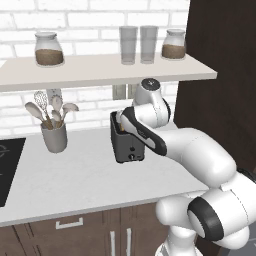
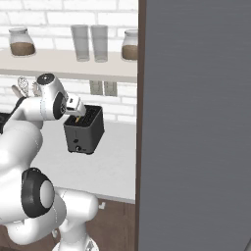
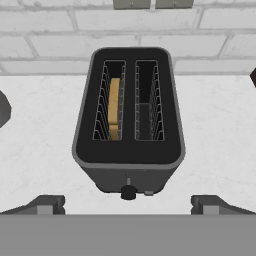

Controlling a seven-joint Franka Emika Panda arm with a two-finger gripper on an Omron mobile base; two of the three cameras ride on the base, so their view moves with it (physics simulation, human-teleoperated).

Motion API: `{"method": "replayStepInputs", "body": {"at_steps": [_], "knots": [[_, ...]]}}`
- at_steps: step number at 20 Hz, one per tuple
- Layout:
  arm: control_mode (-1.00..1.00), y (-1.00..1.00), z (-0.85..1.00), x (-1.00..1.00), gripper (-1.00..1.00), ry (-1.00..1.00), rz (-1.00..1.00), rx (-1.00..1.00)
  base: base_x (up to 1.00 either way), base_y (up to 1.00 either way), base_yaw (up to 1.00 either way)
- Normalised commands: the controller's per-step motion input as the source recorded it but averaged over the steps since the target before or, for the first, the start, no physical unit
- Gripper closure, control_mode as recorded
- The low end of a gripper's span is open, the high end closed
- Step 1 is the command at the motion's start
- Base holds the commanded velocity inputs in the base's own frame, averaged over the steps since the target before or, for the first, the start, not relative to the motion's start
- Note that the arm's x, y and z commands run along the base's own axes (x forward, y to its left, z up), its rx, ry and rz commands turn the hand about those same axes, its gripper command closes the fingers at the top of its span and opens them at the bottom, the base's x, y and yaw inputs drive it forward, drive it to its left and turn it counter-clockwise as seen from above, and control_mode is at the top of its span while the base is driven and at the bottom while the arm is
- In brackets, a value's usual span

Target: Start the toaster. Once the lever pops up, take the bread to the plate on the dining counter.

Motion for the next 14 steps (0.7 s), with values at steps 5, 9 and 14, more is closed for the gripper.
{"method": "replayStepInputs", "body": {"at_steps": [5,9,14], "knots": [[-1.0,0.0,0.0,0.0,-1.0,0.0,0.0,0.0,0.0,0.0,0.0],[-1.0,0.0,0.0,0.0,-1.0,0.0,0.0,0.0,0.0,0.0,0.0],[-1.0,0.0,0.0,0.0,-1.0,0.0,0.0,0.0,0.0,0.0,0.0]]}}
